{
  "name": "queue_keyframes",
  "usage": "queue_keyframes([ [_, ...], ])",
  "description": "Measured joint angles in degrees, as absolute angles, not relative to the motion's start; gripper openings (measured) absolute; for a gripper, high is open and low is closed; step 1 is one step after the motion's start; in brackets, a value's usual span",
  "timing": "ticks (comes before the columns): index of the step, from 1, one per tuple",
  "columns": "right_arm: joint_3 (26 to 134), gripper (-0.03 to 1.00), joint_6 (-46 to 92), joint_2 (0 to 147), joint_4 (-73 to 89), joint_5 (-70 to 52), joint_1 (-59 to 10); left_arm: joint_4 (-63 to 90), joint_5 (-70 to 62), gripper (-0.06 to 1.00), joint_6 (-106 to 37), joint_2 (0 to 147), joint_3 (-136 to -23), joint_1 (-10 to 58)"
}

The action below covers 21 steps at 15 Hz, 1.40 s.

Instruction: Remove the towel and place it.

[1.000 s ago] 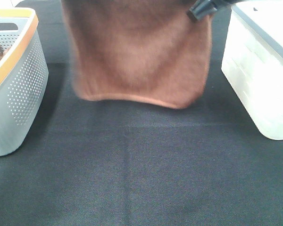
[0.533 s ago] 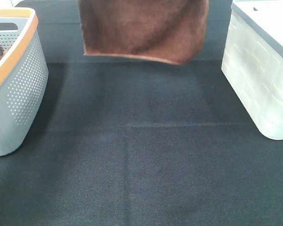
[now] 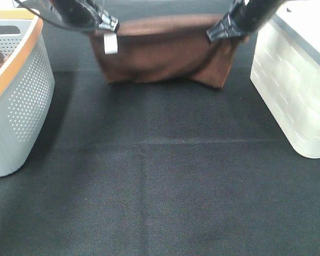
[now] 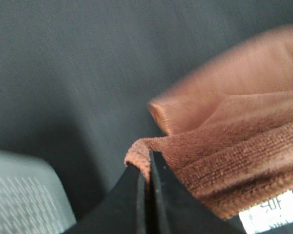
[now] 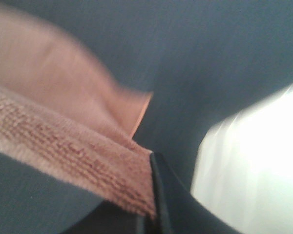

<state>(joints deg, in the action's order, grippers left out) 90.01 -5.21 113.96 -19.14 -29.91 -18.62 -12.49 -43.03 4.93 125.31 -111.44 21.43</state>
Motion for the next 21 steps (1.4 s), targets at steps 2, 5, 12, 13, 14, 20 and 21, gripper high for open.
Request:
queue_keyframes([
  [2, 90.01, 0.00, 0.63, 113.96, -11.23, -39.02, -18.51, -6.42, -51.17, 0.00, 0.00, 125.31, -111.50, 21.66],
  [5, 90.01, 0.00, 4.87, 113.96, -1.26, -52.02, -18.33, 0.00, -65.66, 0.00, -2.58, 125.31, -111.50, 21.60],
  [12, 89.95, 0.00, 6.25, 113.96, 2.41, -62.80, -17.88, 4.64, -68.81, 0.00, -3.78, 125.31, -111.27, 21.20],
  [13, 89.09, 0.00, 6.25, 113.90, 2.64, -63.20, -17.82, 5.21, -68.81, 0.00, -3.84, 125.31, -110.12, 21.20],
  [14, 87.78, 0.00, 6.25, 113.90, 3.38, -63.48, -17.82, 5.39, -68.81, 0.00, -3.84, 125.25, -108.17, 21.20],
  [20, 78.15, 0.01, 6.53, 113.90, 8.71, -64.29, -17.82, 10.26, -68.75, 0.00, -3.84, 124.10, -93.33, 21.31],
  [21, 76.49, 0.01, 6.53, 113.90, 9.00, -63.43, -17.82, 11.23, -68.75, 0.00, -3.84, 124.05, -92.07, 21.31],
])
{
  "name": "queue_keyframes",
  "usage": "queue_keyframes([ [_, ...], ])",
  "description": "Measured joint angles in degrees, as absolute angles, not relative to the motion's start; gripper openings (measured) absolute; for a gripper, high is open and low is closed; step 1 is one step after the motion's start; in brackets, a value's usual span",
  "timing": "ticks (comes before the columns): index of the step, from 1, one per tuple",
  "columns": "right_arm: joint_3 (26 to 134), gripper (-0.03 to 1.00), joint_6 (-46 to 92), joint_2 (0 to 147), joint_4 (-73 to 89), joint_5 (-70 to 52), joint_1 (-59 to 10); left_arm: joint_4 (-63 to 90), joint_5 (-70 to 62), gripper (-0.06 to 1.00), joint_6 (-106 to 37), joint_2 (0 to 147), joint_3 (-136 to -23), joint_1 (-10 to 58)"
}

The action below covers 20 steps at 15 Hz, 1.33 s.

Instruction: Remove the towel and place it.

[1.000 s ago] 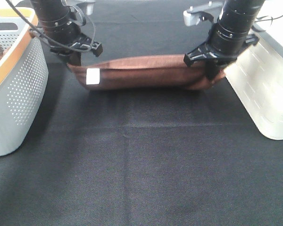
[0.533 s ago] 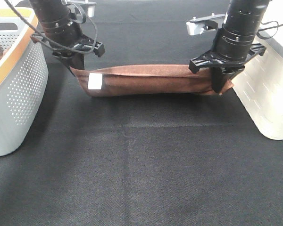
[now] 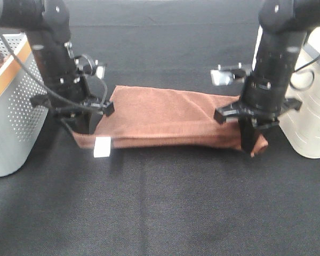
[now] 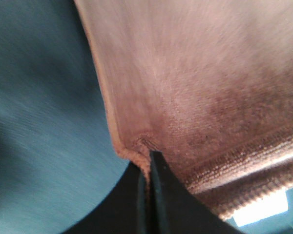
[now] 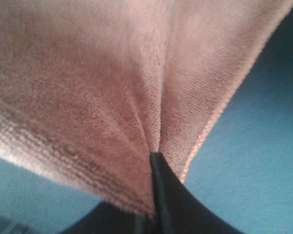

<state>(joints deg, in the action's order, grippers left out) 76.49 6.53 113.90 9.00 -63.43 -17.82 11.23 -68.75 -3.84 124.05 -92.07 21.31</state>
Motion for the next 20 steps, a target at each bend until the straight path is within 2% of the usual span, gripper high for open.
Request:
queue_keyframes([
  [2, 73.40, 0.02, 6.53, 113.90, 10.03, -62.34, -17.88, 12.49, -68.64, 0.00, -3.84, 123.99, -89.21, 21.31],
  [4, 71.73, 0.17, 6.53, 113.90, 10.03, -62.62, -17.88, 12.20, -68.64, 0.00, -3.84, 123.99, -88.41, 21.31],
  [5, 71.73, 0.17, 6.53, 113.90, 10.03, -62.62, -17.88, 12.20, -68.64, 0.00, -3.84, 123.99, -88.41, 21.31],
  [8, 71.45, 0.60, 6.53, 113.90, 10.20, -66.86, -17.82, 12.26, -68.81, 0.00, -3.84, 123.93, -88.41, 22.92],
  [9, 71.45, 0.70, 6.53, 113.90, 10.26, -68.30, -17.82, 12.03, -68.81, 0.00, -3.84, 123.93, -88.41, 24.18],
  [10, 71.45, 0.74, 6.53, 113.90, 10.31, -69.33, -17.82, 11.06, -68.81, 0.02, -3.84, 123.93, -88.41, 26.13],
  [11, 71.45, 0.75, 6.53, 113.90, 10.43, -69.50, -17.82, 10.26, -68.81, 0.06, -3.84, 123.93, -88.41, 27.44],
  [13, 71.45, 0.76, 6.53, 113.90, 11.80, -69.56, -17.82, 8.88, -68.81, 0.29, -3.72, 123.93, -88.41, 28.65],
  [16, 71.45, 0.76, 6.42, 113.73, 12.89, -69.56, -17.82, 7.33, -68.98, 0.57, -1.83, 123.87, -88.35, 28.76],
  [20, 71.39, 0.76, 6.25, 108.29, 13.75, -69.61, -17.82, 6.88, -69.04, 0.60, 0.00, 121.47, -88.01, 28.76],
])
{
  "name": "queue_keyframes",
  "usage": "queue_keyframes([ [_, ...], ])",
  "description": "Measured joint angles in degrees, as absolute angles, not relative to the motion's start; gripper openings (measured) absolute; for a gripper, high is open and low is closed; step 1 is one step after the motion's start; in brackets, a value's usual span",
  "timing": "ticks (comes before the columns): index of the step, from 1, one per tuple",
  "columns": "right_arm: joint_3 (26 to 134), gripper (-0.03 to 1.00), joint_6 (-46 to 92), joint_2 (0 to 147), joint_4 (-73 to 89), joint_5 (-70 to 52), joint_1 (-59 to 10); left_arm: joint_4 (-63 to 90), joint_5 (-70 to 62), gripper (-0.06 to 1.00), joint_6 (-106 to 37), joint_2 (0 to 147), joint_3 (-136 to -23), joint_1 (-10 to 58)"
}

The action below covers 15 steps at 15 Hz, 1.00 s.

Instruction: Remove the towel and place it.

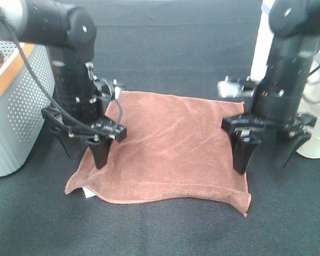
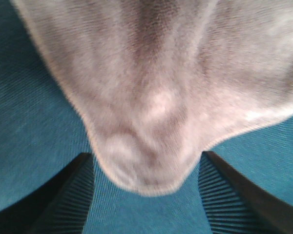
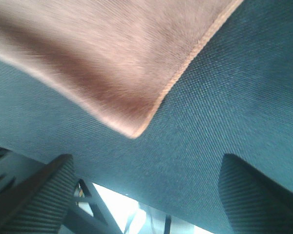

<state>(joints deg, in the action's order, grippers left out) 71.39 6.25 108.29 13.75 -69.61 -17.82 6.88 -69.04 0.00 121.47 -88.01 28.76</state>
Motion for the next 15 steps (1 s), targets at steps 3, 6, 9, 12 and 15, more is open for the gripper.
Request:
queue_keyframes([
  [3, 71.39, 0.76, 6.25, 103.30, 16.04, -69.67, -17.82, 6.76, -69.04, 0.60, 0.92, 115.62, -88.01, 28.76],
  [6, 71.39, 0.76, 6.25, 95.74, 17.36, -69.67, -17.82, 6.76, -69.04, 0.60, 1.09, 106.28, -88.01, 28.76],
  [9, 70.93, 0.76, 6.99, 85.26, 17.42, -69.61, -17.82, 6.65, -69.21, 0.60, 1.09, 93.28, -88.01, 28.76],
  [12, 64.74, 0.76, 8.19, 73.45, 17.30, -69.67, -17.82, 6.65, -69.39, 0.60, 1.15, 83.65, -88.01, 28.76],
  [15, 58.61, 0.76, 8.19, 67.21, 16.62, -69.67, -17.82, 6.65, -69.39, 0.60, 1.15, 75.52, -84.22, 28.76],
])
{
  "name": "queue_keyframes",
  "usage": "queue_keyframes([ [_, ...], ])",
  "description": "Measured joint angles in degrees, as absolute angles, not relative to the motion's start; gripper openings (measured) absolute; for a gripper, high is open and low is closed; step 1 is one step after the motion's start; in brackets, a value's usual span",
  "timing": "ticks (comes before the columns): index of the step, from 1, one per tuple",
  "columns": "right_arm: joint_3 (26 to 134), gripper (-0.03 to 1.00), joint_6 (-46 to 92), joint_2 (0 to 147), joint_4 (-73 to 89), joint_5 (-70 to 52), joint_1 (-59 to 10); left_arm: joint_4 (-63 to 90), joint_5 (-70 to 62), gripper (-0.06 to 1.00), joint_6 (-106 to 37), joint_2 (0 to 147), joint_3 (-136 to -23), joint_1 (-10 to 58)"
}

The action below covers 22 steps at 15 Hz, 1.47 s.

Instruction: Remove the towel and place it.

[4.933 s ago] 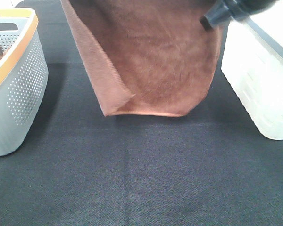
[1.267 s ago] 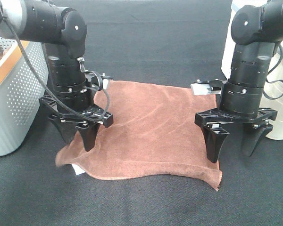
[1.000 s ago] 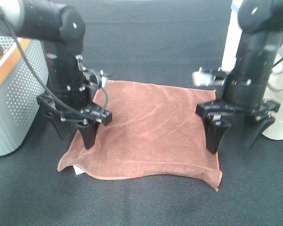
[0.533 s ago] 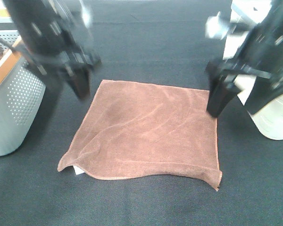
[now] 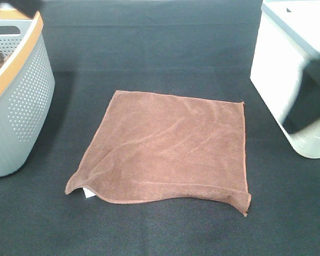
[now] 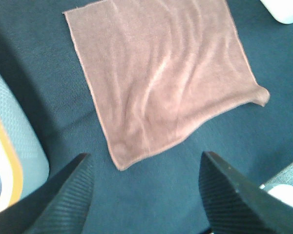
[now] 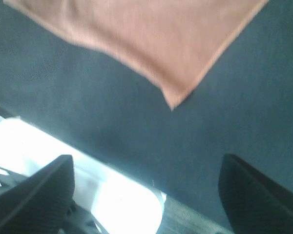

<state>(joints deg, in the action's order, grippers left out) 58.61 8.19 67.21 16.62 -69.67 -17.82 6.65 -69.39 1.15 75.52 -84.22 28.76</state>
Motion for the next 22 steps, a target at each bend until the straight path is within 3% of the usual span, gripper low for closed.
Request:
queue_keyframes([
  [7, 32.14, 0.76, 8.19, 36.67, 8.59, -66.63, -17.82, 6.07, -69.44, 0.60, 1.32, 44.23, -45.89, 28.76],
  [15, 30.54, 0.76, 8.19, 12.66, 7.05, -64.57, -17.82, 4.07, -66.98, 0.60, -2.98, 12.95, -31.05, 28.76],
  [22, 29.11, 0.76, 6.59, 10.20, 4.01, -61.25, -17.82, 3.84, -61.31, 0.60, -5.16, 9.74, -29.11, 28.76],
])
